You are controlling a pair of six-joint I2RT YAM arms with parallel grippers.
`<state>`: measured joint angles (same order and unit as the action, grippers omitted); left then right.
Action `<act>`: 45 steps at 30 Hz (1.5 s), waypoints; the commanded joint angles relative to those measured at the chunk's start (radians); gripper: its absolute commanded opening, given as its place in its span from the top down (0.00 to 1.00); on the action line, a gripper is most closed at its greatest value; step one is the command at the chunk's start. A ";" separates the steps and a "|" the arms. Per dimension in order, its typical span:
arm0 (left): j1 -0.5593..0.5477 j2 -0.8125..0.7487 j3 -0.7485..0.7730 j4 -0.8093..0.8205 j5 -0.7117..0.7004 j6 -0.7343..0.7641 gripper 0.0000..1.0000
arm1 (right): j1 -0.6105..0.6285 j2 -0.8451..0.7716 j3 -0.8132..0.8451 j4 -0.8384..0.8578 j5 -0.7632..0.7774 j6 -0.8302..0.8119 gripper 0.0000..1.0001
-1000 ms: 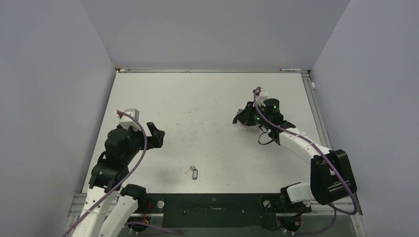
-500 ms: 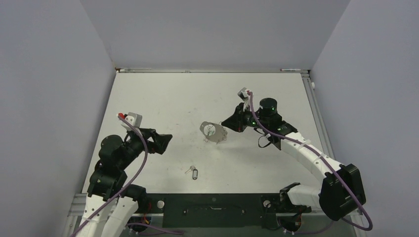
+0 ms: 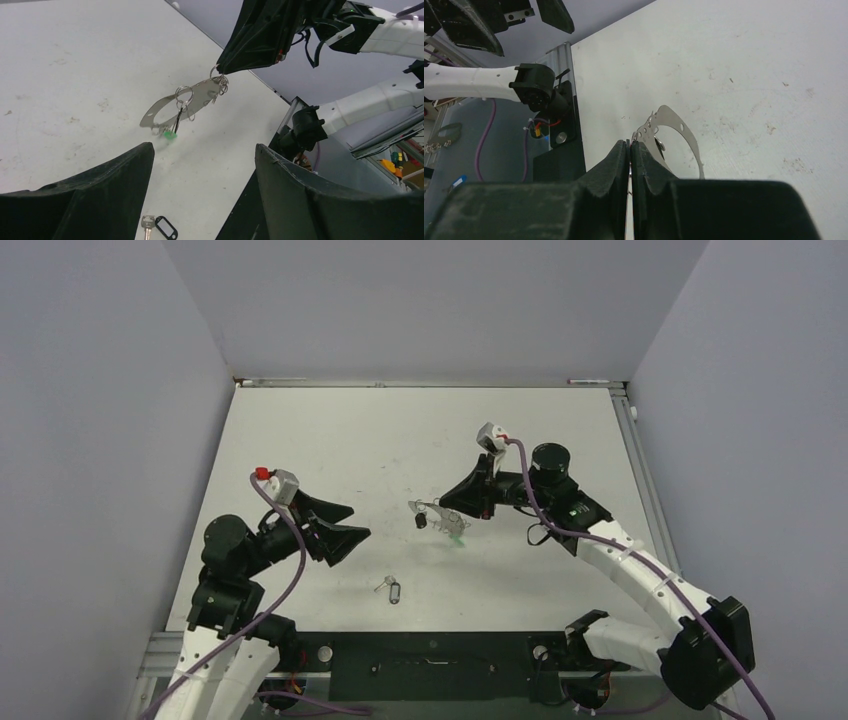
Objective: Put the keys on the keyring
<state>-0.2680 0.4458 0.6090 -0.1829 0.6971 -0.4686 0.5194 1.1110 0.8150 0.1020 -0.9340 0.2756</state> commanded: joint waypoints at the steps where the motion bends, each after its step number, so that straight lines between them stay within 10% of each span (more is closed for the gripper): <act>1: -0.019 0.027 0.003 0.167 0.069 -0.076 0.29 | 0.040 -0.045 0.064 0.063 -0.026 -0.026 0.95; 15: -0.074 0.176 0.117 0.586 0.249 -0.171 0.32 | 0.263 -0.192 -0.159 0.463 0.122 -0.086 0.95; 32: -0.142 0.250 0.130 0.481 0.281 -0.045 0.53 | 0.355 -0.160 -0.224 0.770 0.170 -0.042 0.95; 45: -0.161 0.210 0.091 0.492 0.259 -0.029 0.50 | 0.398 -0.164 -0.198 0.762 0.264 -0.022 0.95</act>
<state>-0.4187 0.6739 0.7124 0.2653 0.9623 -0.5018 0.9009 0.9638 0.5873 0.7773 -0.7067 0.2478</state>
